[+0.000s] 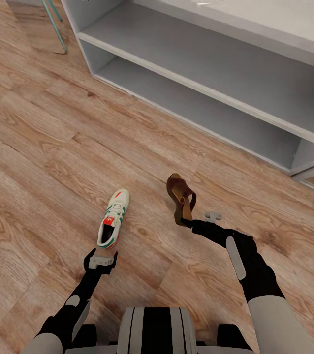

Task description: Pick up the two gym shoes and the two sandals from the corridor floor and place them onto the hallstand (shoe rack) in the corridor, making sure they are on the rack and not on the floor. Arrange them so the two gym shoes are next to each other and the two sandals are next to each other.

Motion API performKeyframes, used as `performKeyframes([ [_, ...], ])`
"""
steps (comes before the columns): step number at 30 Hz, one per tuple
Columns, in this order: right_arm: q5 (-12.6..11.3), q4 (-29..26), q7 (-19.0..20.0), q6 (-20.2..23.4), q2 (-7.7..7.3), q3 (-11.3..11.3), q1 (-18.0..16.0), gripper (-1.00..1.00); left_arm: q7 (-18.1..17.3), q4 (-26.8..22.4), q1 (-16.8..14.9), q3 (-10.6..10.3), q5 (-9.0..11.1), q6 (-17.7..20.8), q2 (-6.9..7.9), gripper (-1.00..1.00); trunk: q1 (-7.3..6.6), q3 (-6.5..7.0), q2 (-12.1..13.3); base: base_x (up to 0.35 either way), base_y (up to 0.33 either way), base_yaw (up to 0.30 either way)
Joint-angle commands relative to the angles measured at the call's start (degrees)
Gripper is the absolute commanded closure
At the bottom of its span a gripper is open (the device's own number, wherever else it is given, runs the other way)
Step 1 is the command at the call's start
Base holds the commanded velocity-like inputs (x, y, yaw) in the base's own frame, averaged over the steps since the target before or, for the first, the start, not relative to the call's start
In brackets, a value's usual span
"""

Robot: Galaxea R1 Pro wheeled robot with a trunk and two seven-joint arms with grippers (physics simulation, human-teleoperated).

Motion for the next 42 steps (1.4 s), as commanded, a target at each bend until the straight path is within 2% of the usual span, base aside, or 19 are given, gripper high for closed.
performKeyframes([
  [1,-0.4,0.0,0.0,0.5,0.06,-0.2,0.0,1.0,-0.3,0.0,0.0,0.5,-0.6,-0.2,-0.06,-1.0,-0.01,-0.03,0.0,0.01,0.005,0.0],
  [11,-0.4,0.0,0.0,0.5,0.06,-0.2,0.0,1.0,-0.3,0.0,0.0,0.5,-0.6,-0.2,-0.06,-1.0,-0.01,-0.03,0.0,0.12,0.014,0.0],
  [42,-0.4,0.0,0.0,0.5,0.06,-0.2,0.0,1.0,-0.3,0.0,0.0,0.4,-0.6,-0.2,-0.06,-1.0,-0.01,-0.03,0.0,0.02,0.0,0.0],
])
